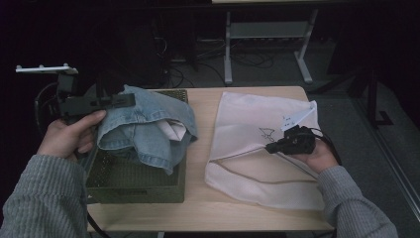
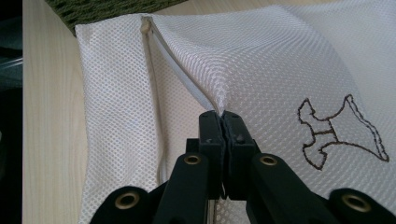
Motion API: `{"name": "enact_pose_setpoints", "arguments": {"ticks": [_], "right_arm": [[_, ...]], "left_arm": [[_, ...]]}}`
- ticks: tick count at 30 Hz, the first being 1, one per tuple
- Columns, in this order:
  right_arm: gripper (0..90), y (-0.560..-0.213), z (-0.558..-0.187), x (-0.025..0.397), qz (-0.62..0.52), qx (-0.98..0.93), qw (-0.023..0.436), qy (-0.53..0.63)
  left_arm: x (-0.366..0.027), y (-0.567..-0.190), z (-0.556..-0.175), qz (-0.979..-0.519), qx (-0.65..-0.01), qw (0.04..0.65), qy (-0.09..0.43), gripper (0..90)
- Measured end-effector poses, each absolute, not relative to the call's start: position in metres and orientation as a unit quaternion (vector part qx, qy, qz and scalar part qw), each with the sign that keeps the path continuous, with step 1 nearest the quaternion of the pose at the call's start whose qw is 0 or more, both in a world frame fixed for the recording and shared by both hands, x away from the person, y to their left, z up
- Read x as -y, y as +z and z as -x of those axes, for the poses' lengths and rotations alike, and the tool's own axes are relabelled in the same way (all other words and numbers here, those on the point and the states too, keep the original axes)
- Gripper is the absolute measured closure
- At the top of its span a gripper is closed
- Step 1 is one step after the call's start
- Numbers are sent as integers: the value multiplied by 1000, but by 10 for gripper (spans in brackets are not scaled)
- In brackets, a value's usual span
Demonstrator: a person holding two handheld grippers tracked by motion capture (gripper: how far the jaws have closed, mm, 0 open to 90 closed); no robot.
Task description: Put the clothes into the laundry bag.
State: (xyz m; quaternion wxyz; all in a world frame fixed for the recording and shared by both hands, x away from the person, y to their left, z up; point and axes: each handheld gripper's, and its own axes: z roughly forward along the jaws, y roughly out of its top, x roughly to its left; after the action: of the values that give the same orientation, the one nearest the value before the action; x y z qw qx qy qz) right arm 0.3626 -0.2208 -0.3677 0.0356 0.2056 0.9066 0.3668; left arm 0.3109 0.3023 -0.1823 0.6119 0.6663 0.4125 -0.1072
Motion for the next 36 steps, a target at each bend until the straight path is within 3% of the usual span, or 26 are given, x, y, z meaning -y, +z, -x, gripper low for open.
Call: {"name": "enact_pose_setpoints", "arguments": {"ticks": [16, 25, 36], "right_arm": [[873, -358, -367, 219, -204, -907, 42, 367], [873, -356, -369, 219, -205, -905, 42, 370], [873, -347, -370, 218, -211, -903, 53, 370]], "left_arm": [[-231, -204, -324, -686, -378, 601, -157, 805], [-184, -203, -315, -700, -326, 605, -192, 805], [-129, -236, -304, -713, -280, 592, -253, 805]]}}
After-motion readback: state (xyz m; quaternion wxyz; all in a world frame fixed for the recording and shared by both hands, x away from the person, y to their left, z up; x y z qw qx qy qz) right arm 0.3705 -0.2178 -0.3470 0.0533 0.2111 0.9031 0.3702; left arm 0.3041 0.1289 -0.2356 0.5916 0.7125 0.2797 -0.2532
